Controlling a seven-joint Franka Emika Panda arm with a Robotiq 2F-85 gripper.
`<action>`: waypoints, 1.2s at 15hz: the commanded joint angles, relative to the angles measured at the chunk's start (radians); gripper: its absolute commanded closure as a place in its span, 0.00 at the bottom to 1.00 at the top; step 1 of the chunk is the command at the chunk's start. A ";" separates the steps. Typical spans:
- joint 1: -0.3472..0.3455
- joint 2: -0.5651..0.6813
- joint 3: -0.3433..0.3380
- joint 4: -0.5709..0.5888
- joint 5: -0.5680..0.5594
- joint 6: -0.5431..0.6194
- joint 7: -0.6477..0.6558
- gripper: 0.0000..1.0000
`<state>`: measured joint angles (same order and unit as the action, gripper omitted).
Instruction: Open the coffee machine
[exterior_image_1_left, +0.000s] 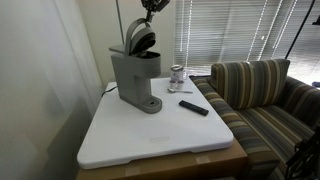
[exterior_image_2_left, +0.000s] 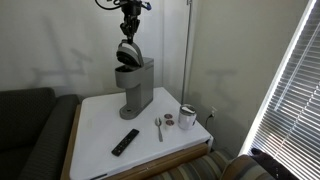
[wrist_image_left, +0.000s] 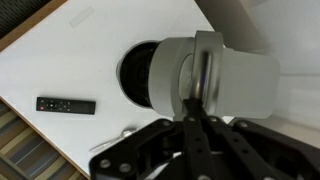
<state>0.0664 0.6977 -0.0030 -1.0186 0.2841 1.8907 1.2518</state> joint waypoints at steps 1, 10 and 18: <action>-0.008 0.066 0.006 0.099 -0.013 -0.032 -0.003 1.00; -0.006 0.137 0.000 0.218 -0.008 -0.073 -0.010 1.00; -0.009 0.207 0.004 0.328 -0.003 -0.114 -0.014 1.00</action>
<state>0.0660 0.8428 -0.0032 -0.7663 0.2840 1.8165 1.2515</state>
